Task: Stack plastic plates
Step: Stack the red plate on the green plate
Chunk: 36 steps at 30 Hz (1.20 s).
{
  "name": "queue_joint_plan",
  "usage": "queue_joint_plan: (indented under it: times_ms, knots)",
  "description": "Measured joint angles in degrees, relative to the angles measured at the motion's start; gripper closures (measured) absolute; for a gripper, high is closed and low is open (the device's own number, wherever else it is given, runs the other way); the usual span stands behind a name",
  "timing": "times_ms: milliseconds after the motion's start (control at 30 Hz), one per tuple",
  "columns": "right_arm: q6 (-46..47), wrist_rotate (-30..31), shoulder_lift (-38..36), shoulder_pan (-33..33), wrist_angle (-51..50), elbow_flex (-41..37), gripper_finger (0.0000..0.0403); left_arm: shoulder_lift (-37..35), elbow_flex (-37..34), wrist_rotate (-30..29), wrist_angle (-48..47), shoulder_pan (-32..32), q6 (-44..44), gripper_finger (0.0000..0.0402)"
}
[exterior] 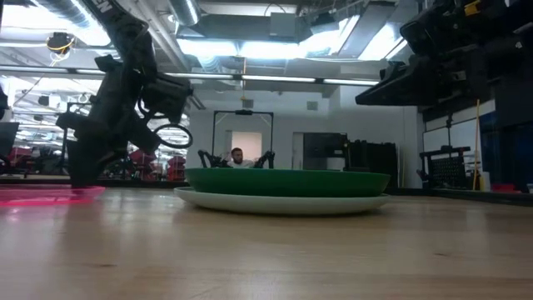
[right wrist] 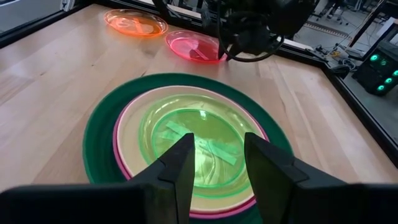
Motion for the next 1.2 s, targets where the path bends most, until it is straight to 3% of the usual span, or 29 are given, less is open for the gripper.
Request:
queue_joint_plan:
  times_ms: [367,667,1200]
  knots:
    - [0.0,0.0,0.0,0.0,0.2,0.0,0.0269,-0.3,-0.1,0.7,-0.1,0.0,1.3,0.0395]
    - [0.0,0.0,0.0,0.0,0.2,0.0,0.0269,-1.8,0.1,3.5,-0.3,0.0,1.1,0.0400]
    - [0.0,0.0,0.0,0.0,0.3,0.0,0.0269,-7.5,7.3,10.0,-2.7,-1.3,-0.9,0.0400]
